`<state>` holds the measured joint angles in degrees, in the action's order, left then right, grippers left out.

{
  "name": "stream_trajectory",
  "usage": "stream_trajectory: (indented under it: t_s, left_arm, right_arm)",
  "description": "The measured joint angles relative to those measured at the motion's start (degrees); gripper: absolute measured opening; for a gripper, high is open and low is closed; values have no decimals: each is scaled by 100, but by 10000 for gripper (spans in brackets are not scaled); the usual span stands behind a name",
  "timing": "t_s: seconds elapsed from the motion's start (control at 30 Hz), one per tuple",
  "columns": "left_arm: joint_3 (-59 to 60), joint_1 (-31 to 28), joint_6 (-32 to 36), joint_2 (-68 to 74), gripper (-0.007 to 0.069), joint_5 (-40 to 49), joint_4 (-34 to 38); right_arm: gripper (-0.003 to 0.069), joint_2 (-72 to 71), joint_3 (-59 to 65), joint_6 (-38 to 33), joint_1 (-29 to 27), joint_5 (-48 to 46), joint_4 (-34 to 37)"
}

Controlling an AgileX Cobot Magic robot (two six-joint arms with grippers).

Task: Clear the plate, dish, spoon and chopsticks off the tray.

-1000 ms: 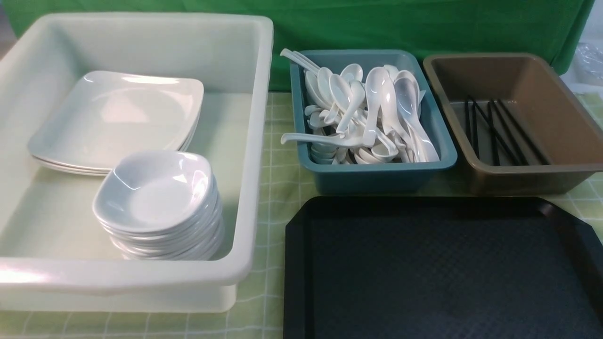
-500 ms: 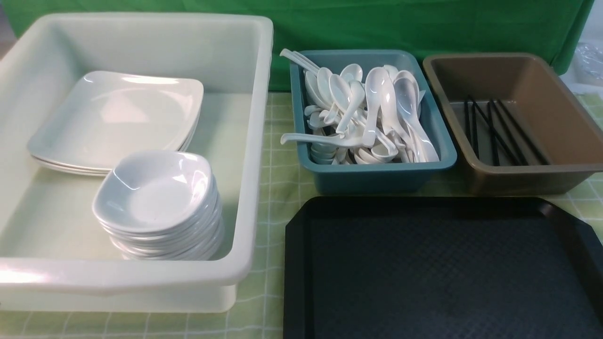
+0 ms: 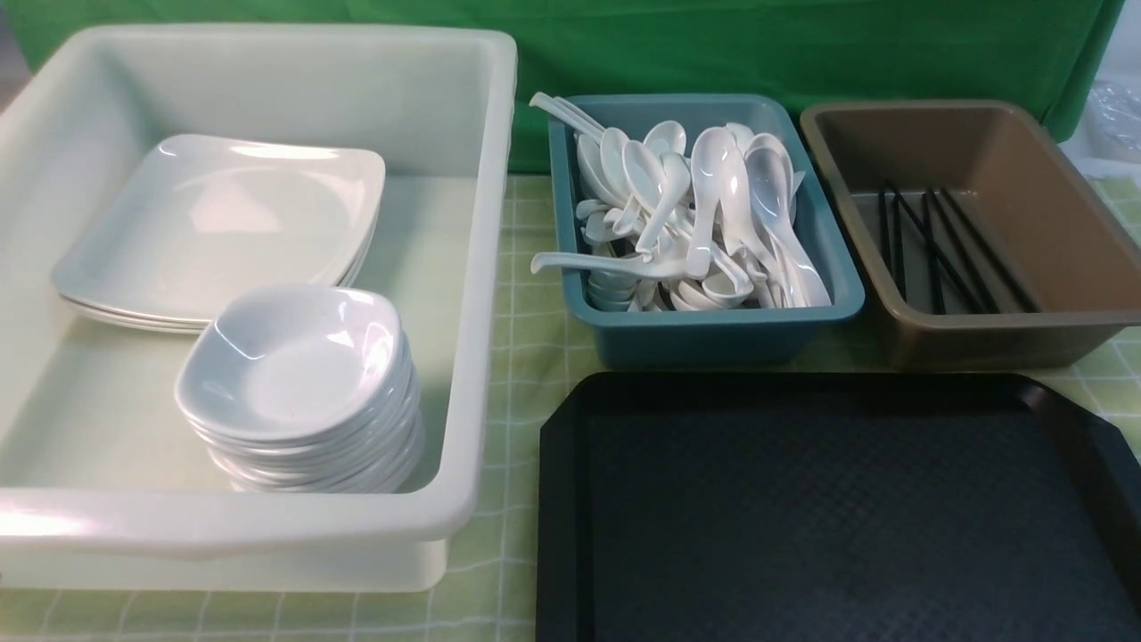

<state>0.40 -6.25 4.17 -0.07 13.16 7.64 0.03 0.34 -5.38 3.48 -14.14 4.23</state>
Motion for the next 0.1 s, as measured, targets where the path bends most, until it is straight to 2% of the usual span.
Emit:
stream_trajectory:
  t_s: [0.1]
  left_arm:
    - [0, 0, 0, 0, 10, 0, 0]
  right_arm:
    - [222, 0, 0, 0, 0, 0, 0]
